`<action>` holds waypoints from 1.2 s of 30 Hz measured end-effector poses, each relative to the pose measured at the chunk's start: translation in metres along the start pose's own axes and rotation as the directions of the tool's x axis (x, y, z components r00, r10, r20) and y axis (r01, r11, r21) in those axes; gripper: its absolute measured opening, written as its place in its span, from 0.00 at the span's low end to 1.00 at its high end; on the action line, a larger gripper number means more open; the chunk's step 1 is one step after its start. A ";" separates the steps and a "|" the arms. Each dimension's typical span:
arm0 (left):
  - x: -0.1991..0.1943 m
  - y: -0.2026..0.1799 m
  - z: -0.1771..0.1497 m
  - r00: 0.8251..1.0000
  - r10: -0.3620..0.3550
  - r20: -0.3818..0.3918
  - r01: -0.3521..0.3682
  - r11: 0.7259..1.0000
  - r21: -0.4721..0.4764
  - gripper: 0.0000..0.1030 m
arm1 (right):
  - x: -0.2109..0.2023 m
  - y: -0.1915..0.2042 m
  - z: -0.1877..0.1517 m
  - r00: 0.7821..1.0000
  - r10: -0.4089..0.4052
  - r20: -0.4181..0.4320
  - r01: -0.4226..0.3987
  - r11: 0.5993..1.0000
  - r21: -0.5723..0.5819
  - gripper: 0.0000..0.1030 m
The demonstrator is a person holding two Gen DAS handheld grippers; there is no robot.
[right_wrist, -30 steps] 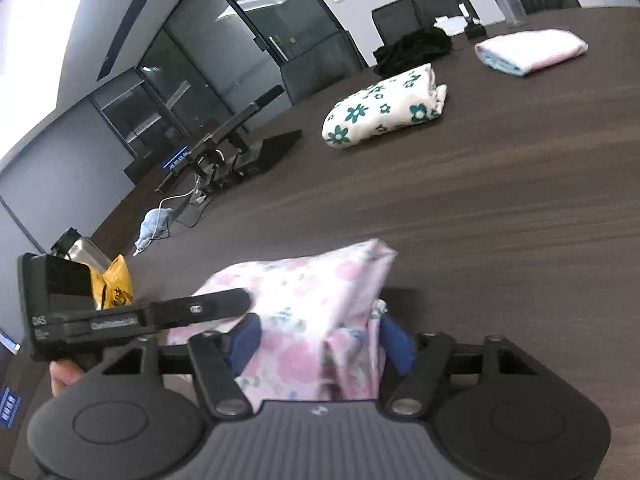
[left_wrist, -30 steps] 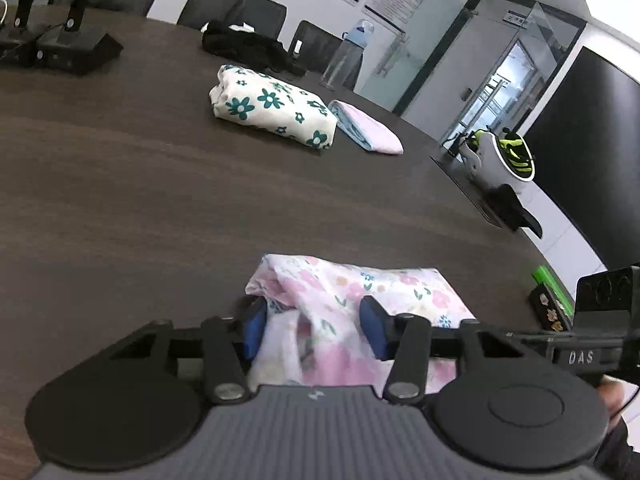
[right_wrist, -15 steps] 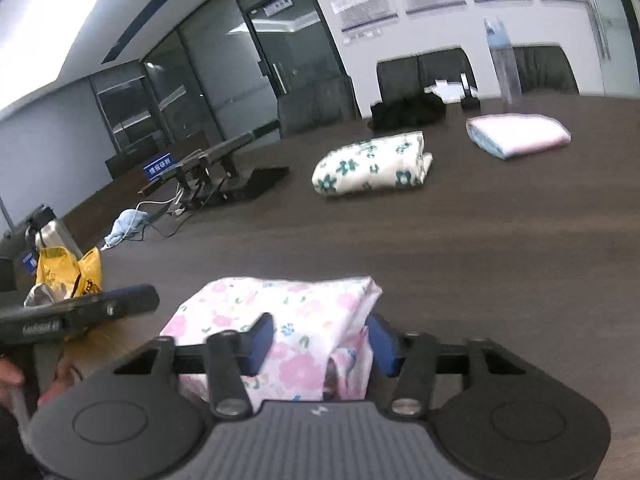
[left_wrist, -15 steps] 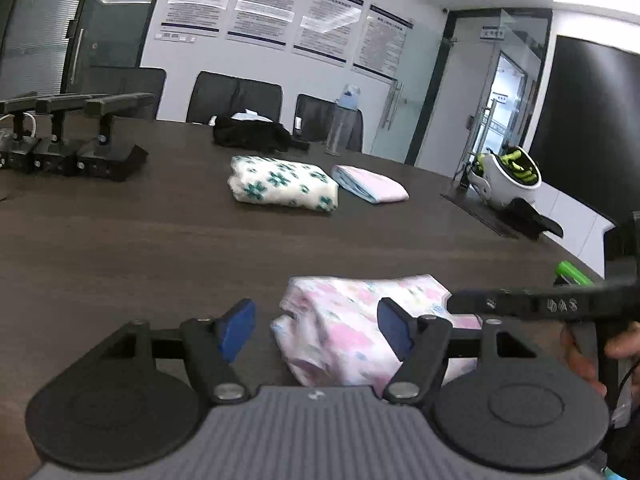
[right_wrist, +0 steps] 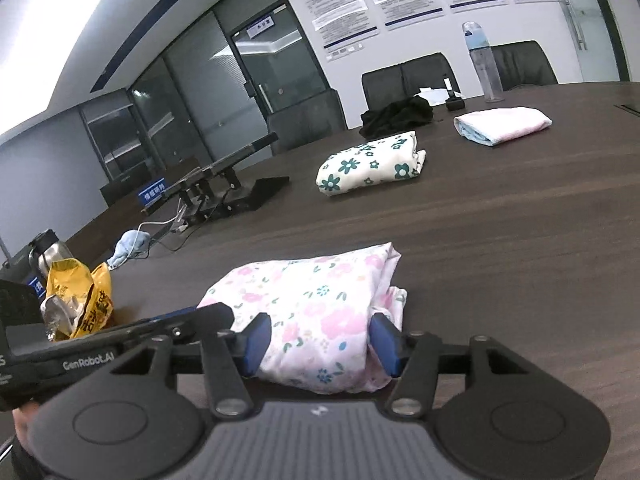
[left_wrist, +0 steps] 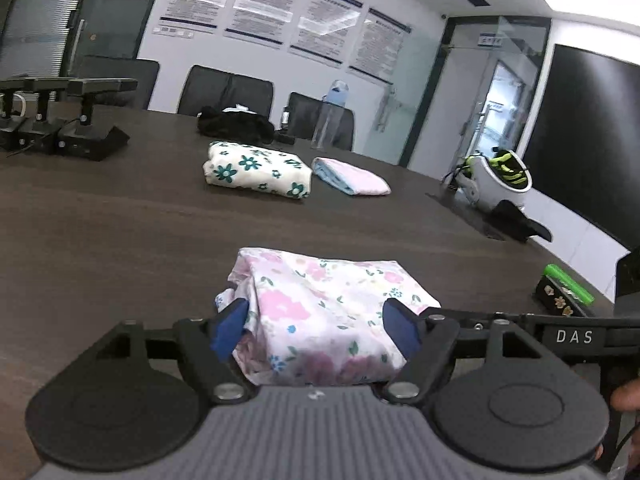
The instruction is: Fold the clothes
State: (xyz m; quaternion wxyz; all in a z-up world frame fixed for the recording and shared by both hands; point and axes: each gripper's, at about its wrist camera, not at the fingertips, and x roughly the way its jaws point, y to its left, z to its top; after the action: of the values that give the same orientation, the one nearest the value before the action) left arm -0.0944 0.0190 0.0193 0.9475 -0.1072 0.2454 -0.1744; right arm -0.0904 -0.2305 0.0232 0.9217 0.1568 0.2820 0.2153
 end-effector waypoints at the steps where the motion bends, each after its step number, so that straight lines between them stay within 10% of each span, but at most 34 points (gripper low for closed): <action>1: 0.001 0.000 -0.001 1.000 -0.006 -0.006 0.006 1.000 -0.011 0.72 | -0.001 -0.001 -0.001 1.000 0.000 0.006 0.000 1.000 0.011 0.53; 10: 0.016 0.009 -0.003 0.999 -0.028 -0.043 0.024 0.994 -0.106 0.39 | 0.011 0.003 -0.013 1.000 0.016 0.027 -0.018 0.999 0.047 0.55; 21: 0.025 0.042 -0.002 0.989 -0.123 -0.086 0.093 0.952 -0.292 0.30 | 0.020 -0.007 -0.012 0.996 0.093 0.013 -0.094 0.989 0.118 0.40; 23: 0.023 0.044 0.001 0.987 -0.132 -0.089 0.102 0.953 -0.285 0.32 | 0.025 -0.007 -0.011 0.997 0.070 -0.008 -0.069 0.990 0.120 0.27; 27: 0.003 0.043 0.012 0.997 -0.080 -0.017 0.074 0.975 -0.210 0.75 | 0.013 -0.014 -0.006 0.998 0.057 0.006 -0.058 0.989 0.138 0.40; 30: 0.013 0.052 0.021 0.998 -0.053 -0.043 0.042 0.972 -0.230 0.75 | 0.009 -0.016 0.003 1.000 -0.003 0.019 0.001 0.995 0.103 0.72; 36: 0.036 0.056 0.018 0.994 -0.041 -0.104 0.012 0.965 -0.263 0.66 | 0.038 -0.016 0.015 0.998 -0.011 -0.068 0.015 0.998 0.059 0.71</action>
State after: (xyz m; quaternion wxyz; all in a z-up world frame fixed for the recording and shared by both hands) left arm -0.0408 0.0585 0.0029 0.9079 -0.2251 0.3161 -0.1586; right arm -0.0482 -0.2280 0.0110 0.9080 0.1749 0.3201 0.2060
